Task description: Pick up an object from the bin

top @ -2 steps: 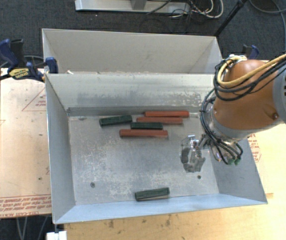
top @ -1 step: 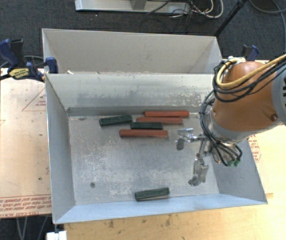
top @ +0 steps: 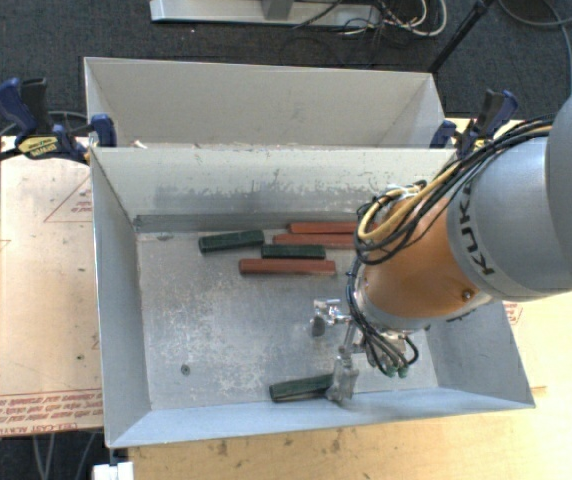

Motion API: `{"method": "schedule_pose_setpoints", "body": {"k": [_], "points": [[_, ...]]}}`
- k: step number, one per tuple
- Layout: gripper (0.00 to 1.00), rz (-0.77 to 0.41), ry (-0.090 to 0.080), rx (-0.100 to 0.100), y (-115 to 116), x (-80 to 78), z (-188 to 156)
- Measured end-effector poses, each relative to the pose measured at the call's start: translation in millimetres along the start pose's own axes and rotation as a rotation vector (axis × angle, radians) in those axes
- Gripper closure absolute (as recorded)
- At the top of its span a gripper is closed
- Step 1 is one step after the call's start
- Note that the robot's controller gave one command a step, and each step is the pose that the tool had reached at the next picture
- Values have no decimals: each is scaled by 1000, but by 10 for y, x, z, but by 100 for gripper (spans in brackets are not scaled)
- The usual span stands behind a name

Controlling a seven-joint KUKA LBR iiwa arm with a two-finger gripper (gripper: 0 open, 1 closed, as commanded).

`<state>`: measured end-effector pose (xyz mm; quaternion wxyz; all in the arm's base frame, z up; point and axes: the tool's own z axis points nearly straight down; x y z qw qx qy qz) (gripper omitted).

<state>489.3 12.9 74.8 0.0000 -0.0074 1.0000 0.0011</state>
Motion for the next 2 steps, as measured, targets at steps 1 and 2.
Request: {"method": "schedule_pose_setpoints", "body": {"k": [1,2], "points": [[100,-1,0,1,-7,0,-28],[100,-56,-11,3,-107,-231,-1348]]}}
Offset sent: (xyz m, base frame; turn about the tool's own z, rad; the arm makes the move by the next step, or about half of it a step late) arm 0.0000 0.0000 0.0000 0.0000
